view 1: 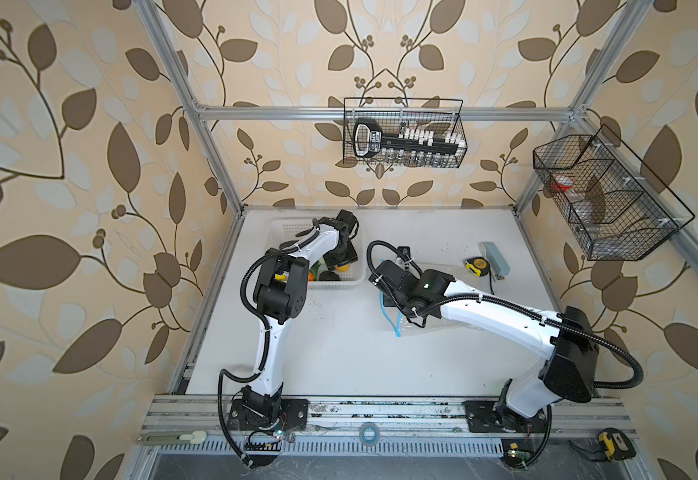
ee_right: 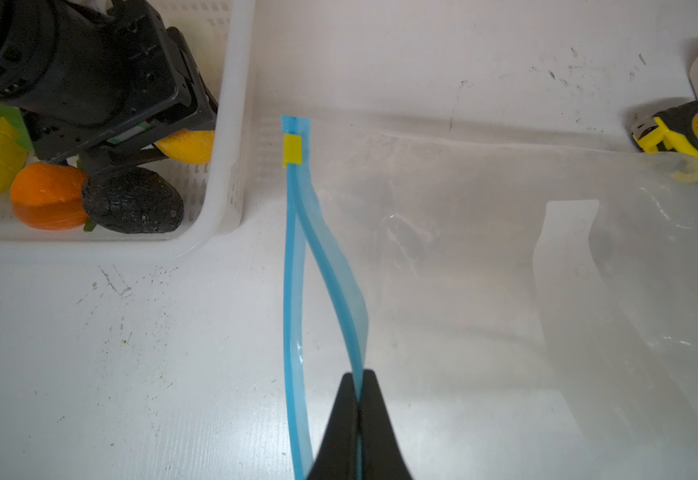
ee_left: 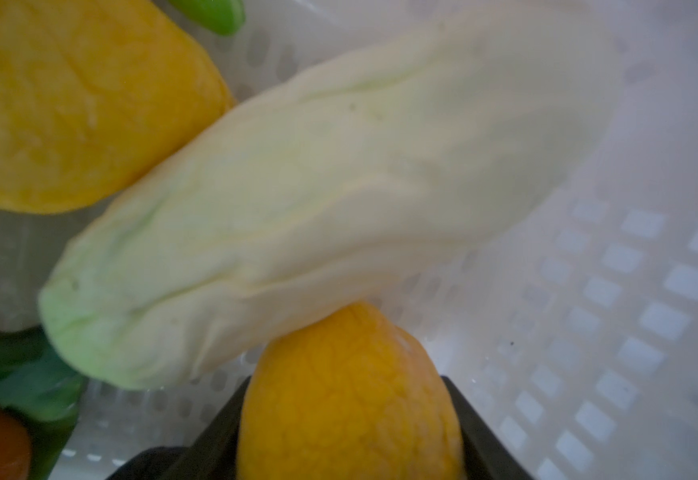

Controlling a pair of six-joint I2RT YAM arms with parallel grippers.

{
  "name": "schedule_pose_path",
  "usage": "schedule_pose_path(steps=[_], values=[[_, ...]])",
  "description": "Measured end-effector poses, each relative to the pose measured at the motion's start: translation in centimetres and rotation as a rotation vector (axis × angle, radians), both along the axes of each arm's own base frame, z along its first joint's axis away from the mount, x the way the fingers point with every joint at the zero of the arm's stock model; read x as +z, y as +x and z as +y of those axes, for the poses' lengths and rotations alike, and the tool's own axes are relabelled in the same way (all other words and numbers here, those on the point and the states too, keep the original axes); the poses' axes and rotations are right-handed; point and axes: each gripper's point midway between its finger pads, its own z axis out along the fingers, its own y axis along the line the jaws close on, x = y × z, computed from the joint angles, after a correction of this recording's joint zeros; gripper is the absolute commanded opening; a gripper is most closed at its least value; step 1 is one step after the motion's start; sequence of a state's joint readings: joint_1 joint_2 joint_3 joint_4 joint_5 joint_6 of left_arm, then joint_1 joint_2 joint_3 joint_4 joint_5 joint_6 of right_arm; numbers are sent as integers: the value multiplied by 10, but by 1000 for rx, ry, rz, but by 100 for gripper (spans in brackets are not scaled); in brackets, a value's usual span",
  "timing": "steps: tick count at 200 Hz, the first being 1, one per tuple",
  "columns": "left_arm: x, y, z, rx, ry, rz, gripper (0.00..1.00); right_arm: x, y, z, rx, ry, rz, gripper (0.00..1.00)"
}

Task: Place the food in the zip-top bag and seal the zipper
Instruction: 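Grasp the yellow mango in the basket with the left gripper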

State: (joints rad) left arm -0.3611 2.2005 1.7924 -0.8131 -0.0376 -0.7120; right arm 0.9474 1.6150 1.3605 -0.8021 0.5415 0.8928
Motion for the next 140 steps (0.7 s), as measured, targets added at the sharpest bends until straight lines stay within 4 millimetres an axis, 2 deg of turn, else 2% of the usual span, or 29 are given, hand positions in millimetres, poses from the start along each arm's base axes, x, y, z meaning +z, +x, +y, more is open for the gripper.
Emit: schedule_pose_path(steps=[32, 88, 140], values=[[6, -5, 2, 0, -2, -5, 55, 0, 0, 0, 0, 1, 0, 0], [33, -14, 5, 1, -18, -49, 54, 0, 0, 1, 1, 2, -1, 0], [45, -18, 7, 2, -28, -72, 53, 0, 0, 0, 1, 5, -2, 0]])
